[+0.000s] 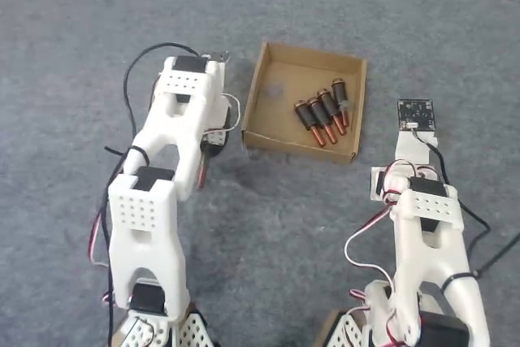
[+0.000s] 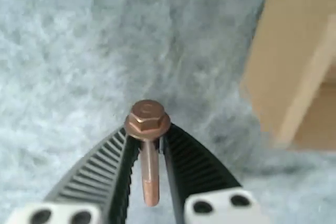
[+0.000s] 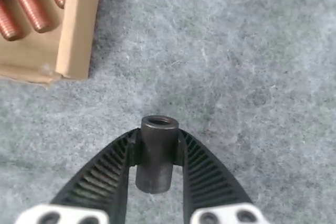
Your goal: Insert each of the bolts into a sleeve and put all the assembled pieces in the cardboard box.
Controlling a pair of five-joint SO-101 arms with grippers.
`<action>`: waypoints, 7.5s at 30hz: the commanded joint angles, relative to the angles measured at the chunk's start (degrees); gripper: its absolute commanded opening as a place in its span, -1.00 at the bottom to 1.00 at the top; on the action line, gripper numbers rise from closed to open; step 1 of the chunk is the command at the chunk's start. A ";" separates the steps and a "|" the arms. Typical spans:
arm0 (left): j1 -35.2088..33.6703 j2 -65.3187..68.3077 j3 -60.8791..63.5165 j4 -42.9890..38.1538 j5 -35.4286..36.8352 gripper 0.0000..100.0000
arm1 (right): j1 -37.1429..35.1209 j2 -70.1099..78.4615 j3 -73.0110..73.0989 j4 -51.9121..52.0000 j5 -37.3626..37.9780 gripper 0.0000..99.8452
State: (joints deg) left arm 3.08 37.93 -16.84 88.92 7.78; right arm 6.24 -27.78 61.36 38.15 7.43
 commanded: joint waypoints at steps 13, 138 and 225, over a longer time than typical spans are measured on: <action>0.35 -31.82 35.65 -28.40 1.32 -0.98 | -0.40 0.04 -1.58 -0.92 2.29 -0.99; -18.73 -72.62 77.49 -67.69 1.32 -0.97 | -46.90 30.99 34.81 -130.24 -7.30 -0.99; 16.18 -134.51 107.47 -61.01 9.05 -0.97 | -49.98 30.46 29.98 -121.10 -4.48 -0.99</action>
State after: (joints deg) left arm 19.08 -95.34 91.56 27.91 16.40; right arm -44.84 4.75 93.89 -82.64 2.24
